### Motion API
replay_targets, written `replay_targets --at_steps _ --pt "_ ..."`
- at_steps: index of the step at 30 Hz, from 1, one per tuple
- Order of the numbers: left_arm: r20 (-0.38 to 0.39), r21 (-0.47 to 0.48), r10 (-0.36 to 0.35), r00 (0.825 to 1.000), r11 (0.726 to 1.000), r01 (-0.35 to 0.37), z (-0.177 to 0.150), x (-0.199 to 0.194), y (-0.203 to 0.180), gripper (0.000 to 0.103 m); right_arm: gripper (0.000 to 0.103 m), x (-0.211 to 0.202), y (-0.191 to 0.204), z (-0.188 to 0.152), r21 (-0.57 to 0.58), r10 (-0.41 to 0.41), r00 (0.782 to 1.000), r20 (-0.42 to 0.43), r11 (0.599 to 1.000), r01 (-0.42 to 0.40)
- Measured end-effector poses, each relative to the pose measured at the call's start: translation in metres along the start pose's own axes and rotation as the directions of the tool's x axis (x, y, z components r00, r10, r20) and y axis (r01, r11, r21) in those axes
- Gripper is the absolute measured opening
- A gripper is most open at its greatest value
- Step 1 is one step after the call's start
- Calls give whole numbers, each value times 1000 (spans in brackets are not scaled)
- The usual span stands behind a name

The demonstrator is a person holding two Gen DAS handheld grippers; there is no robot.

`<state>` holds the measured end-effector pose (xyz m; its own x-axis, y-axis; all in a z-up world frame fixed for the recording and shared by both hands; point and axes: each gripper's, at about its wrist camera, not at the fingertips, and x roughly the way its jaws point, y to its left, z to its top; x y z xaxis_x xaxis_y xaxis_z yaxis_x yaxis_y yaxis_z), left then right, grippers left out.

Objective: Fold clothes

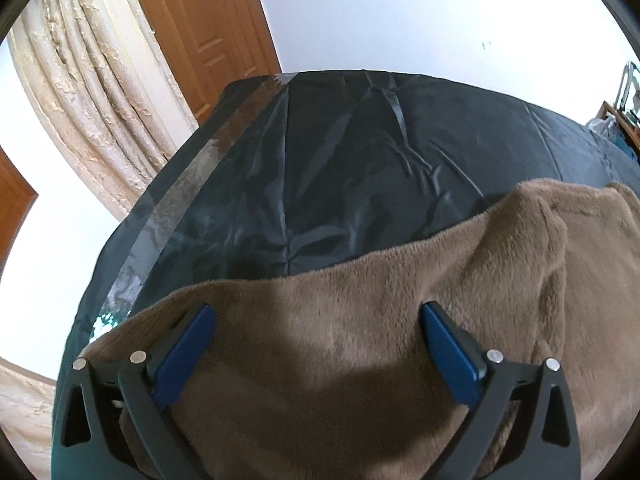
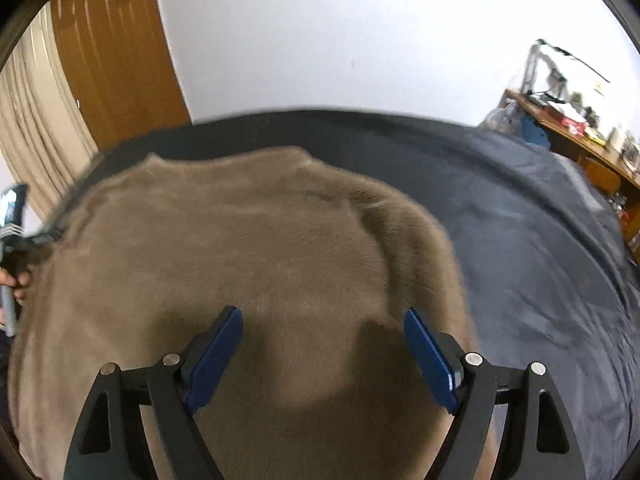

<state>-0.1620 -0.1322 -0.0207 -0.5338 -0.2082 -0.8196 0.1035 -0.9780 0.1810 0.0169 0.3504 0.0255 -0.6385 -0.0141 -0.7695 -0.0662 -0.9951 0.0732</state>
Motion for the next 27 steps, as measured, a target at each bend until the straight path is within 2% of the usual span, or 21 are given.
replay_targets --at_steps 4,8,11,16,20,27 --pt "18 37 -28 999 999 27 -6 -20 -12 102 84 -48 -37 -38 82 -58 998 40 995 54" --pt "48 109 -94 994 990 88 -14 -55 -39 102 84 -71 -76 -83 182 -113 994 9 977 110" --pt "58 158 -145 988 978 134 -18 -78 -61 102 84 -80 -89 -111 208 -134 991 -8 969 132" --pt "63 235 -228 972 950 208 -25 -112 -100 102 84 -88 -82 -140 189 -49 999 8 981 47" --pt "49 267 -283 958 928 260 -38 -127 -133 102 84 -83 -67 -154 129 -123 992 -25 984 125" --pt "-28 249 -353 935 903 349 -55 -118 -173 102 84 -84 -76 -171 156 -112 993 -29 981 115"
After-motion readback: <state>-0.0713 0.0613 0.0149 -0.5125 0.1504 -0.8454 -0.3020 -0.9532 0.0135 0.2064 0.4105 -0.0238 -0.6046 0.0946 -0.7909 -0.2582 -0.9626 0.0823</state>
